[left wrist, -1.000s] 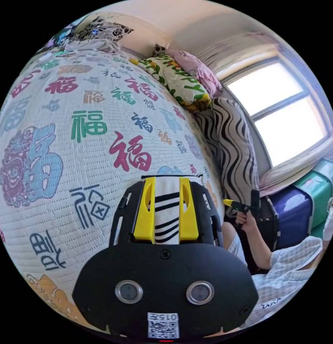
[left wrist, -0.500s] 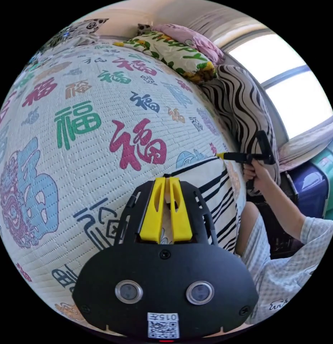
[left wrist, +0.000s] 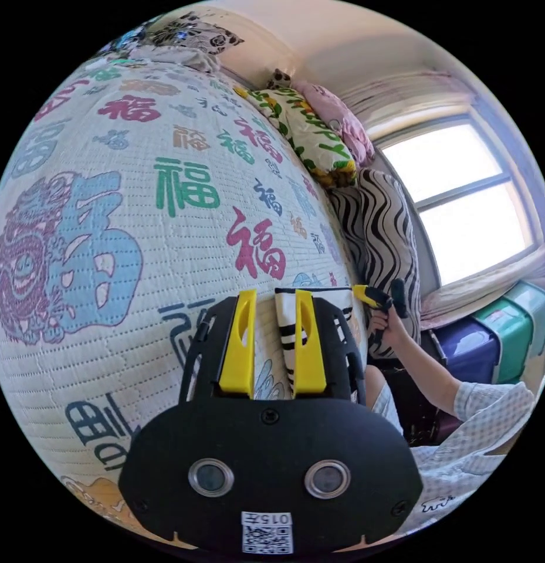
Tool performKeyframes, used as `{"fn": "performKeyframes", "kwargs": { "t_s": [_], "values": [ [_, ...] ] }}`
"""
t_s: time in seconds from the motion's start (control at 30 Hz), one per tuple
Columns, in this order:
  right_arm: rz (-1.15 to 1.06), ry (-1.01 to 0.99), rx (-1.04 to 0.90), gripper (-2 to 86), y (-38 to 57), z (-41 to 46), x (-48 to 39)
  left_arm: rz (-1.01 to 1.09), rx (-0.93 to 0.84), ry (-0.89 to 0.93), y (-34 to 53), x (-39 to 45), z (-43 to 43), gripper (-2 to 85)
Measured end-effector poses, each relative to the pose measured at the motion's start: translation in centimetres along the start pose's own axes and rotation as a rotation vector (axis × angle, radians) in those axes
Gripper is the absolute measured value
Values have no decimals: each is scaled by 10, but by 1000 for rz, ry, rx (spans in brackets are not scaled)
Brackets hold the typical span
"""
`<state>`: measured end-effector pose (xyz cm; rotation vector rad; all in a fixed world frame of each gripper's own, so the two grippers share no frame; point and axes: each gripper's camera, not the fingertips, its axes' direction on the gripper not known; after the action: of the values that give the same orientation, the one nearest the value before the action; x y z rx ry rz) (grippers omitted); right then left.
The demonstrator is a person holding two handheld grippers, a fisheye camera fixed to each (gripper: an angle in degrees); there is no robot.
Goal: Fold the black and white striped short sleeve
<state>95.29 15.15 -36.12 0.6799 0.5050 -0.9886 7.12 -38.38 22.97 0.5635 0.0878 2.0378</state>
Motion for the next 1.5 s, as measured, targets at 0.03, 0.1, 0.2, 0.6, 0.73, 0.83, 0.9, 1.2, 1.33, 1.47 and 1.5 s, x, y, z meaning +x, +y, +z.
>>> {"fn": "performKeyframes", "kwargs": {
  "t_s": [0.03, 0.1, 0.2, 0.6, 0.73, 0.83, 0.9, 1.2, 1.33, 1.47, 1.5],
  "values": [
    [-8, -2, -4, 81, 1, -4, 5, -36, -8, 38, 4, -14, -4, 96],
    [-19, -11, -34, 85, 0, -5, 13, -76, -33, 134, 8, -32, 0, 99],
    [-21, -101, -109, 101, -3, 3, 24, -85, -90, 190, 9, -45, 12, 103],
    [-156, -368, -251, 46, -19, 32, 23, 20, -117, 315, 2, -43, 24, 11],
    [-234, -335, -142, 13, -19, 9, 5, 103, -113, 266, -4, -15, 9, -1],
    [-325, -216, -218, 6, -25, 8, -19, 168, -87, 254, -11, 15, -7, -2],
    [-359, -194, -217, 4, -28, 4, -30, 212, -47, 228, -16, 32, -18, -3],
    [-516, -181, -141, 2, -7, -11, -74, 490, -33, 213, -34, 129, -61, 0],
    [-652, -197, -182, 2, 36, -17, -94, 743, -111, 210, 14, 195, -83, 0],
    [-768, -158, -295, 3, 91, -10, -113, 952, -248, 101, 73, 245, -86, 1],
    [-785, -140, -332, 3, 109, -3, -116, 1002, -317, 59, 91, 256, -81, 1]
  ]
}}
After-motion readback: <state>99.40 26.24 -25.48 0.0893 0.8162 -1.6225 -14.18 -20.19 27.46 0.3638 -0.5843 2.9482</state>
